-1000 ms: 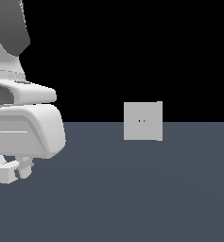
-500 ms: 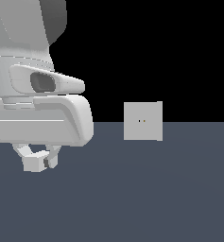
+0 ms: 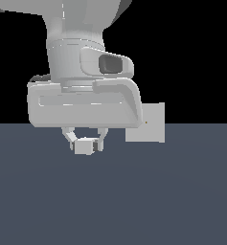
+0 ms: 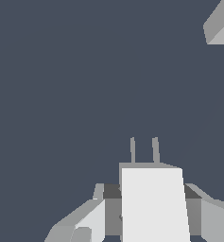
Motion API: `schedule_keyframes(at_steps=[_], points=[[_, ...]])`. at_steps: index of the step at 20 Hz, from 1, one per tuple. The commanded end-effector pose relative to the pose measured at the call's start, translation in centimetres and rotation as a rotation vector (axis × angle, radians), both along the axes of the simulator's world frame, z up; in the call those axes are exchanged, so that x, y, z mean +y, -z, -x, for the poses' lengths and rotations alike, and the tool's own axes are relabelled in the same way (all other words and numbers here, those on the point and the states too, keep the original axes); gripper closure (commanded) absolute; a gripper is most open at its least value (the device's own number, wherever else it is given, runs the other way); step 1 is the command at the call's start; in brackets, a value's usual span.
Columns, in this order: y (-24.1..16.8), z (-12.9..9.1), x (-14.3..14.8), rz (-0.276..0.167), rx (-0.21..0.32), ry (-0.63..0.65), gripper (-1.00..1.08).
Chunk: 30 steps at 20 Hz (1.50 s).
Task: Plug the charger into the wall socket.
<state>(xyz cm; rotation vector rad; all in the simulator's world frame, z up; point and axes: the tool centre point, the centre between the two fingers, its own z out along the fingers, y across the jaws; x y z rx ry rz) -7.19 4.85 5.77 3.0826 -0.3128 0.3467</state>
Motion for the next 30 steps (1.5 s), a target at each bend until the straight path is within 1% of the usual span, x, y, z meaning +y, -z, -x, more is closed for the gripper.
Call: schedule_keyframes(at_steps=[1, 8, 15, 21, 30], points=[[-0.8, -0.3, -2.0, 0.0, 0.0, -0.004, 1.08], [-2.6, -1.2, -7.1, 0.0, 0.0, -0.011, 1.08], [-3.8, -1.8, -10.4, -0.001, 0.001, -0.015, 1.08], [-4.2, -2.1, -11.7, -0.002, 0.002, -0.017, 1.08], [-4.2, -2.3, -11.8, -0.002, 0.002, -0.016, 1.08]])
